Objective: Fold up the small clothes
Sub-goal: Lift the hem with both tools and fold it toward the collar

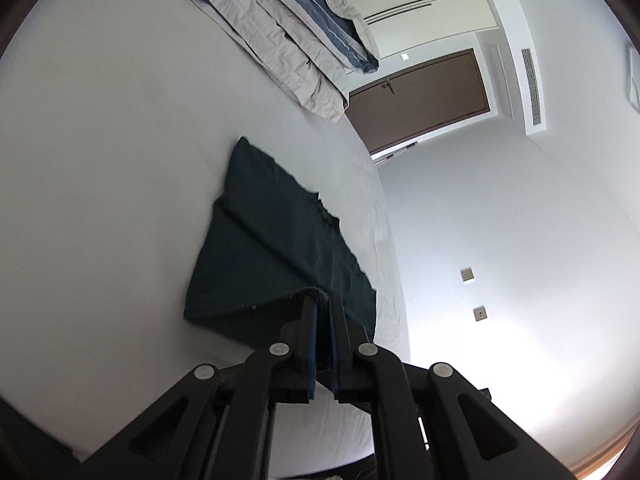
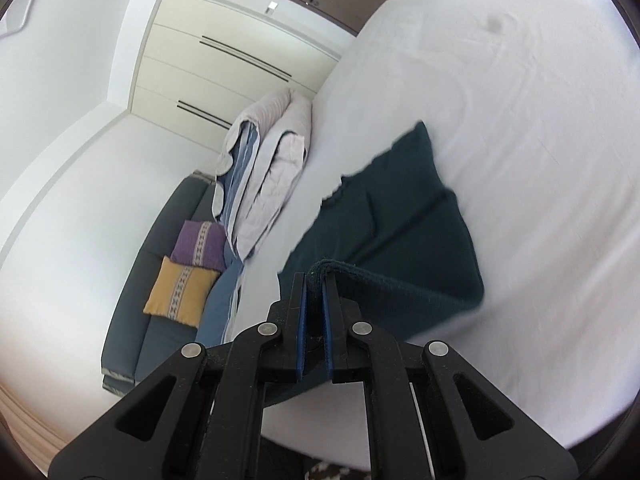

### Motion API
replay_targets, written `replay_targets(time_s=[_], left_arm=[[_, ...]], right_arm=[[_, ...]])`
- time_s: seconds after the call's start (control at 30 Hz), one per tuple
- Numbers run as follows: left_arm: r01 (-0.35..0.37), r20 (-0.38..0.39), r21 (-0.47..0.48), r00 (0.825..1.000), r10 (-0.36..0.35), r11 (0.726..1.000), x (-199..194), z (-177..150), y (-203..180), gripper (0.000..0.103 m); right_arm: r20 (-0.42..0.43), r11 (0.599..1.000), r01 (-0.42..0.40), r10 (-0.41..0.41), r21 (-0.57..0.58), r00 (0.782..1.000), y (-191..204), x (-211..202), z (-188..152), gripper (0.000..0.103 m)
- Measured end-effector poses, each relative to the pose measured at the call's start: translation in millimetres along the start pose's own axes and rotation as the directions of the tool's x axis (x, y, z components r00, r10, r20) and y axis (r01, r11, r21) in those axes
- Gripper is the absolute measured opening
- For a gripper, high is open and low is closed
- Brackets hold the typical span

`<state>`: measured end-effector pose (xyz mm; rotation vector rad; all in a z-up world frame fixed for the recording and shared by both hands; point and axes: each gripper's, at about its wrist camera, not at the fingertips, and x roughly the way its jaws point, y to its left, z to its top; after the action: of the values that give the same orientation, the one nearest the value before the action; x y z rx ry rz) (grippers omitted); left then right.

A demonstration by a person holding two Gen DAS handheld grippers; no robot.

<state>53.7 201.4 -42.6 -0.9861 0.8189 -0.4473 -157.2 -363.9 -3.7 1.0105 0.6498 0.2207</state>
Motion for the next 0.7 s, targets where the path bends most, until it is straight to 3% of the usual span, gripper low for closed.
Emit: replay_targets(time_s=[0.4,0.7], left_arm=[[0.002,0.009,-0.074,1.0,-0.001,0.997,87,94,0,0.006],[-0.089,-0.01,-0.071,0.996,0.089,0.993,158,149,10,0.006]], right_arm=[[0.061,0.998,0.034,-0.038,0.057,0.997,-17,109,103,0.006],[0.045,0.988,0.125,-0.129,0.089,0.991,-50,198,151,0.006]])
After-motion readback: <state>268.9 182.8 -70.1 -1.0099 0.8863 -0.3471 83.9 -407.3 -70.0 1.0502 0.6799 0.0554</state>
